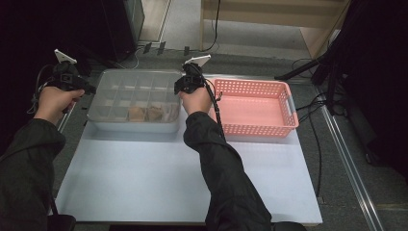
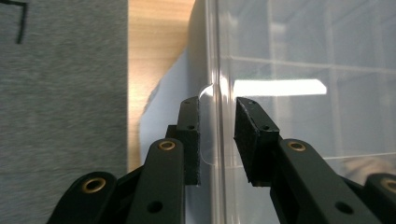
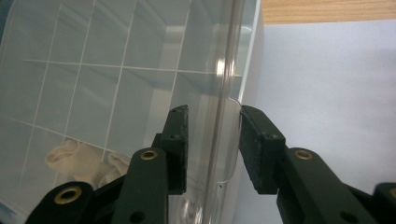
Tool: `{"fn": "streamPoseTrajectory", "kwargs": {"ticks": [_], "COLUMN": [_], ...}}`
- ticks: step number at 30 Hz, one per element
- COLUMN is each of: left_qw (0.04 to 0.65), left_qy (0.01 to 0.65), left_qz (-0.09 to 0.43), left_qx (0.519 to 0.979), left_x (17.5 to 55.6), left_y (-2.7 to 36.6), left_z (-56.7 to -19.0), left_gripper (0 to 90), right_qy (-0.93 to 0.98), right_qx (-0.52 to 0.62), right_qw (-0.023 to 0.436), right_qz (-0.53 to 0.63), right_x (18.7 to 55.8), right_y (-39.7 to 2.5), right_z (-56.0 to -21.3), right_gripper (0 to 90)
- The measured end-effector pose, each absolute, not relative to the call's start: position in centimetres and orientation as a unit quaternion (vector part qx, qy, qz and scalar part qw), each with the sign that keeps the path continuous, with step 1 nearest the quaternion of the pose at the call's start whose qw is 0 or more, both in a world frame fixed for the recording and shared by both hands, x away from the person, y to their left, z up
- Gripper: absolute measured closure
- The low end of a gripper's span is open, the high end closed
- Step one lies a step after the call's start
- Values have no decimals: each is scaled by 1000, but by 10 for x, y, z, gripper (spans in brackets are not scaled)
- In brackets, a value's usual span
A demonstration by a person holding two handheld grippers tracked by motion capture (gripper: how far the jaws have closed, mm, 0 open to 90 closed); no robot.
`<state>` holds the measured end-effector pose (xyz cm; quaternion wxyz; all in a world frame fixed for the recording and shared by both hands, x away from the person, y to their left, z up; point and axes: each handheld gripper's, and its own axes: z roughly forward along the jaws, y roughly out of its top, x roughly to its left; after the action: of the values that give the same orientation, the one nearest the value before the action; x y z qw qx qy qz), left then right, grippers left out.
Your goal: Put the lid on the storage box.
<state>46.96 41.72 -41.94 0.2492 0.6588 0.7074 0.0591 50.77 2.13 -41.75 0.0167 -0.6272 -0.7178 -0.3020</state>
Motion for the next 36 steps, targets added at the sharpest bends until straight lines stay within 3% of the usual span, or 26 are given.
{"fn": "streamPoseTrajectory", "kwargs": {"ticks": [18,36], "left_qw": [263,261], "left_qy": [705,695], "left_qz": [70,72], "left_qx": [655,666], "left_x": [473,464], "left_y": [416,419], "left_z": [-425,-422], "left_gripper": [697,635], "right_qy": [-719,-737], "right_qx": [-628,-611], "right_qw": [23,11], "right_qz": [-297,-289], "right_x": [514,509], "right_y": [22,19], "right_z": [-431,-422], "right_gripper": [608,614]}}
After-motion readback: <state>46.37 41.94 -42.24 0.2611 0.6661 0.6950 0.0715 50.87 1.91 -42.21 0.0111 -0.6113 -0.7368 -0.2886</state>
